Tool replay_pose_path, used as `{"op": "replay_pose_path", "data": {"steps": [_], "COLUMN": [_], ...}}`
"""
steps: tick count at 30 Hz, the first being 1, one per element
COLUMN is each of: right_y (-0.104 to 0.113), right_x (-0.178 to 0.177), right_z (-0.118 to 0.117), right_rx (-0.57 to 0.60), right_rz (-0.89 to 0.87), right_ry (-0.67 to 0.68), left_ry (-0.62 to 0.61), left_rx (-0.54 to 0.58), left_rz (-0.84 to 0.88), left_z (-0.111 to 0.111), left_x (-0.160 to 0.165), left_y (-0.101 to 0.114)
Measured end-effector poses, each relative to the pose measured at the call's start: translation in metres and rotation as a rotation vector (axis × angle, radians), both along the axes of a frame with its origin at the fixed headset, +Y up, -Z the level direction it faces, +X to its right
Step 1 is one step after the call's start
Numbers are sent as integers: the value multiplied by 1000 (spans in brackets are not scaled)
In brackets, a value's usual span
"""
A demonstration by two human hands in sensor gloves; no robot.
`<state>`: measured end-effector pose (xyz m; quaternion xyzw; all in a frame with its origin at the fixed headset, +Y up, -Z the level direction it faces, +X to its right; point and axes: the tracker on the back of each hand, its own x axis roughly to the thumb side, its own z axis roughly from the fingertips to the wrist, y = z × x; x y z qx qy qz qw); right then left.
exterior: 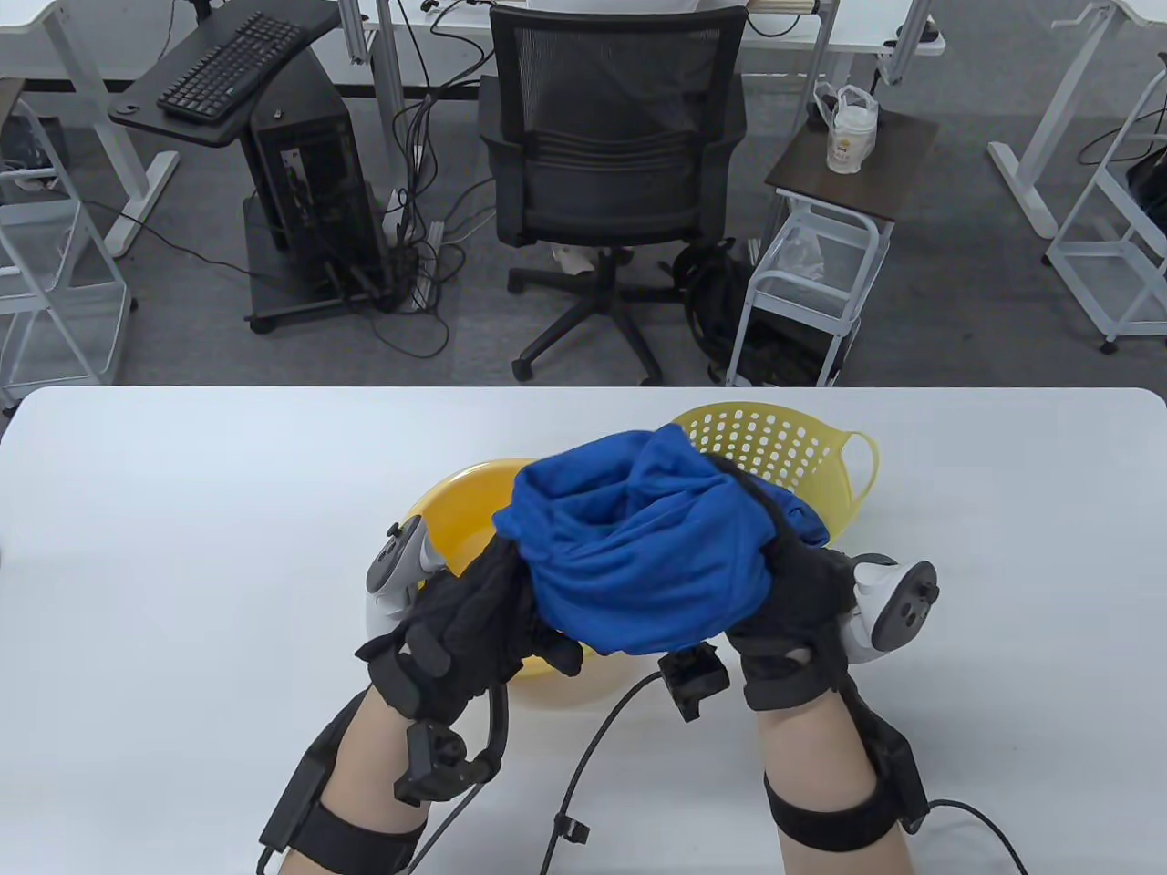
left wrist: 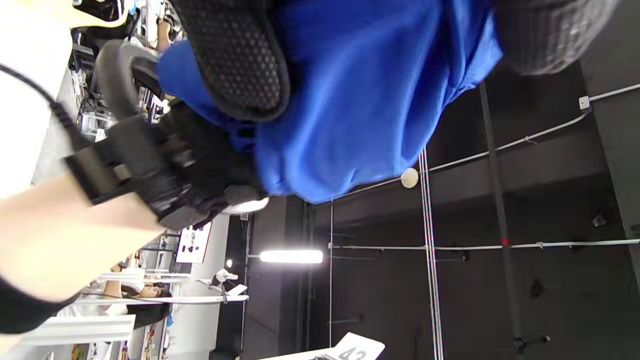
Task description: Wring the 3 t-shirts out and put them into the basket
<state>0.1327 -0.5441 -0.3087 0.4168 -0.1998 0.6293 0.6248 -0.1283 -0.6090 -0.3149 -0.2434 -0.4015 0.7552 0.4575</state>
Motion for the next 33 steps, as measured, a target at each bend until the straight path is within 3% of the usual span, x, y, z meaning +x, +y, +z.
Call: {"op": "replay_pose_path", "data": {"steps": [1,5,10,16,19,21,27,30,33], "right_y": [2,2,-14,-39,-40,-35,-25,-30,-40], "right_x": [-4,-12,-13,-21,-25,-22,-6,-3,0], "right_z": [4,7,-10,-34,-35,-33,-27,-30,-37], "right_rx": [33,32,-172,-438,-480,-465,-496,-567,-630], "right_rz": [113,124,-38,-84,-72,-37,31,-5,-22], "right_ry": [31,127,221,557,707,666,338,298,242], "left_ry": [32,93,267,245,213,190,321,377,544], "left_rx": [1,20,88,183,227,242,351,365,486], "left_rz": [-9,14,27,-2,-5,-12,-153,-203,-381], "left_z": [0,0,2,2,4,6,10,9,12], "left_x": [-4,-10,-8,-2,0,-1,-9,-7,-9], "left_y": [0,6,10,12,15,18,26,25,28]}}
